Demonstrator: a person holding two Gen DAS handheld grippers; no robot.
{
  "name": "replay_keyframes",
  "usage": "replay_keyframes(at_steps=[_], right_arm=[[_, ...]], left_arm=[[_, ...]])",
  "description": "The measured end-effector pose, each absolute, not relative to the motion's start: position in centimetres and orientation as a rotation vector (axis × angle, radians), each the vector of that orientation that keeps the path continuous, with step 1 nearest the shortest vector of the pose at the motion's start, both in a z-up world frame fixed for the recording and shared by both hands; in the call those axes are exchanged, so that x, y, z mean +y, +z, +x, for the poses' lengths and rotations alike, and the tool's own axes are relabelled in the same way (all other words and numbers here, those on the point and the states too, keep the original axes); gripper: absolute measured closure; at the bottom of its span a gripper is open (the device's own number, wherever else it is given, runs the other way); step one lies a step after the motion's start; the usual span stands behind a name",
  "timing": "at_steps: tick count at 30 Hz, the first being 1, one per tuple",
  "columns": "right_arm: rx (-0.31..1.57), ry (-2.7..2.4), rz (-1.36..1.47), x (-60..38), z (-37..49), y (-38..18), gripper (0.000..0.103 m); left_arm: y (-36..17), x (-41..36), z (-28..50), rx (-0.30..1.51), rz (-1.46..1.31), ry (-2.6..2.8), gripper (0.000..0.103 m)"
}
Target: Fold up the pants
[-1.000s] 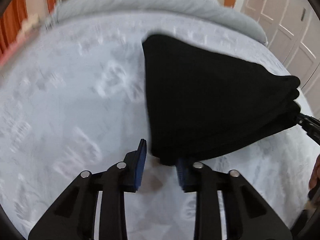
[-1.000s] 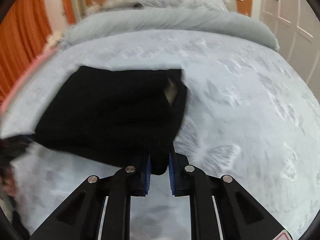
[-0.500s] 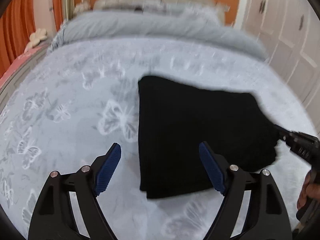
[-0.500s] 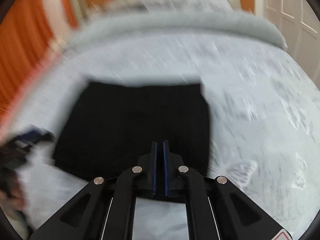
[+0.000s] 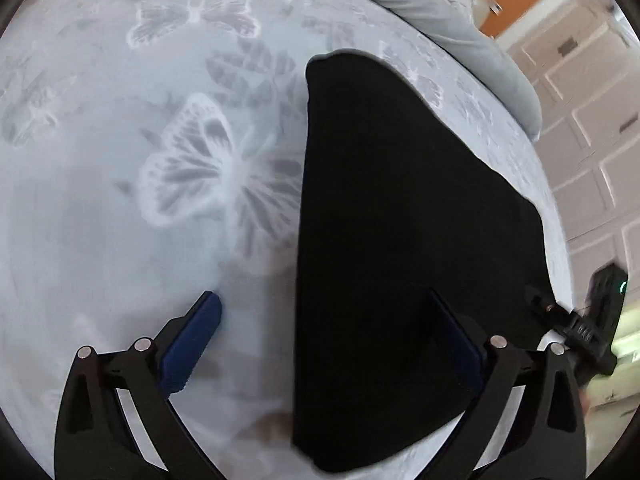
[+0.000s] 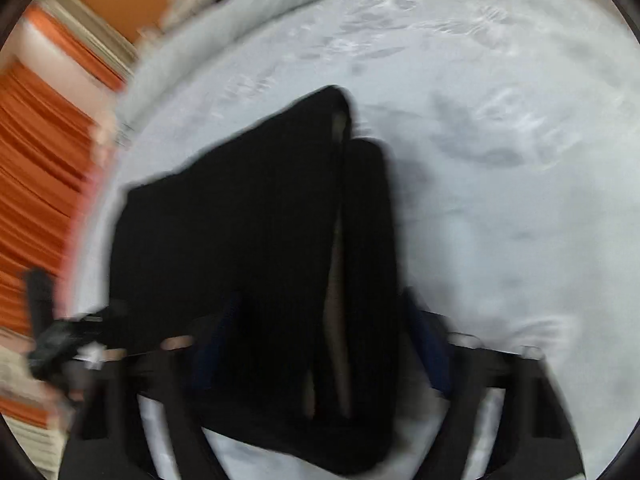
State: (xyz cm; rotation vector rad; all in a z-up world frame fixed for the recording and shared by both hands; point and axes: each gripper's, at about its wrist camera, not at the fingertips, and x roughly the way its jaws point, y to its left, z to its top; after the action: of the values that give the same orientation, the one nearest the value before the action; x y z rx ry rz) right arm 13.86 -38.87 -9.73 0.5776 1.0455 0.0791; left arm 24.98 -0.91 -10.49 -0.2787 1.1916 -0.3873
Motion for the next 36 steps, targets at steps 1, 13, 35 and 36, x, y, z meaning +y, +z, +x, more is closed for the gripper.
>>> replay_keyframes(at_steps=[1,13,35,36], right_arm=[[1.031,0.092,0.556,-38.5,14.0,-8.5,0.068],[1.001,-0.128,0.260,-37.0,19.4,-6.0,0.054],[0.725,-0.176,0.158,-29.3,7.0,-0.3,0.036],[0.723,-0.178,0.162,-29.3,7.1,-0.5,0.035]], left_arm=[[-9.6,-1.6,25.0,1.173,-0.273,-0.462,0.062],[-3.8,-2.5,27.3,0.971,0.058,-0.145,0.015],[-1.8,-5.5,13.2,0.778,0.138,-0.190,0.005],[-2.0,-5.5,13.3,0.766,0.142,-0.173,0.005]])
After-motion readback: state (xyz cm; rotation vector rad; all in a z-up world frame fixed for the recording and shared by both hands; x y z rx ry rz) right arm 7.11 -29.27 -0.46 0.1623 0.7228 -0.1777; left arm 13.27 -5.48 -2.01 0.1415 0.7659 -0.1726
